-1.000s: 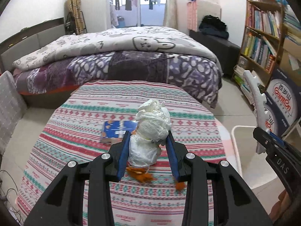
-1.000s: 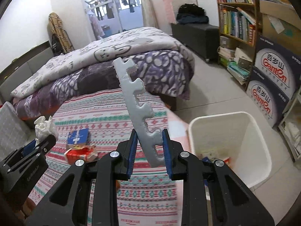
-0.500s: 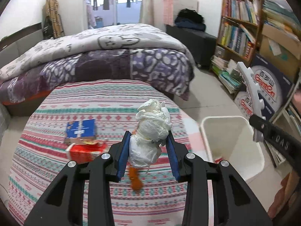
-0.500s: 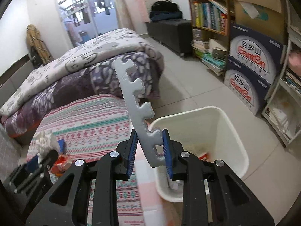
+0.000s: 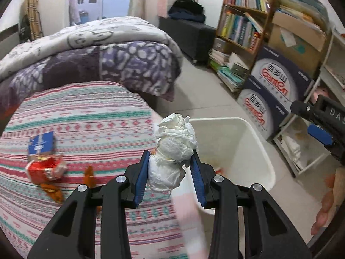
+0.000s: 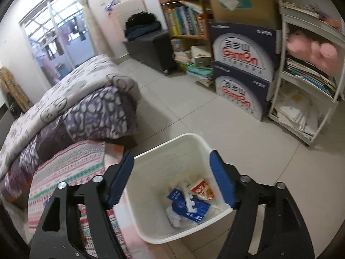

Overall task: Collect trash
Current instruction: 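Lower the white tissue bundle into the bin and open the left gripper, then return the left gripper to the bed and grasp the orange snack piece, then grasp the red-white carton with the right gripper while the left holds the orange piece, then carry the red-white carton into the bin and open the right gripper, then carry the orange piece over the bin and open the left gripper, then return the left gripper to the bed and grasp the second orange piece, then grasp the blue biscuit box with the right gripper while the left holds the orange piece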

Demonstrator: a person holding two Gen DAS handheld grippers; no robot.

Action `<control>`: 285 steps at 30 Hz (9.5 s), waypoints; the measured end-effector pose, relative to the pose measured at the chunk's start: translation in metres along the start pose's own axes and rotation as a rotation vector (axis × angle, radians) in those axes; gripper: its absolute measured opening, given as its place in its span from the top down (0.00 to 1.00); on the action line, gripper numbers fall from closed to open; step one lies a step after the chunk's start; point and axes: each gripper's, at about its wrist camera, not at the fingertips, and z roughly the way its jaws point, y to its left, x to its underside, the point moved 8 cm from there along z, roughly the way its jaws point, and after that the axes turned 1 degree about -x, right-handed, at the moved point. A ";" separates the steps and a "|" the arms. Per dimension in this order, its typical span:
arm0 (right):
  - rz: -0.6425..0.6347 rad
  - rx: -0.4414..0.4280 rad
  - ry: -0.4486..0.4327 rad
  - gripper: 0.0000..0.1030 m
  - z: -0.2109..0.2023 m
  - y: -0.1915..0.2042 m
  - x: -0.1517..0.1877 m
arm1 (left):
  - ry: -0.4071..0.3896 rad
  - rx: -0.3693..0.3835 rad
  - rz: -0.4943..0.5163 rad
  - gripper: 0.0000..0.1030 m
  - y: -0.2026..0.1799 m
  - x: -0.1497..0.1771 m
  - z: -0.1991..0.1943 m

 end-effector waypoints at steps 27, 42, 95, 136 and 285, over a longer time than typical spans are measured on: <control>0.112 0.034 -0.018 0.08 -0.010 -0.044 -0.014 | 0.120 0.248 -0.010 0.29 -0.079 0.009 0.027; -0.118 0.060 0.058 0.07 0.008 0.025 0.021 | 0.193 -0.180 -0.002 0.19 0.041 0.032 0.036; -1.468 -0.278 0.232 0.15 0.057 0.401 0.283 | -0.004 -0.258 -0.634 0.82 0.366 0.032 -0.157; -0.348 -0.422 0.248 0.63 0.012 0.224 0.111 | 0.008 -0.255 -0.352 0.83 0.247 0.004 -0.089; -0.487 -0.445 0.359 0.45 0.004 0.294 0.155 | 0.001 -0.297 -0.513 0.76 0.311 0.032 -0.132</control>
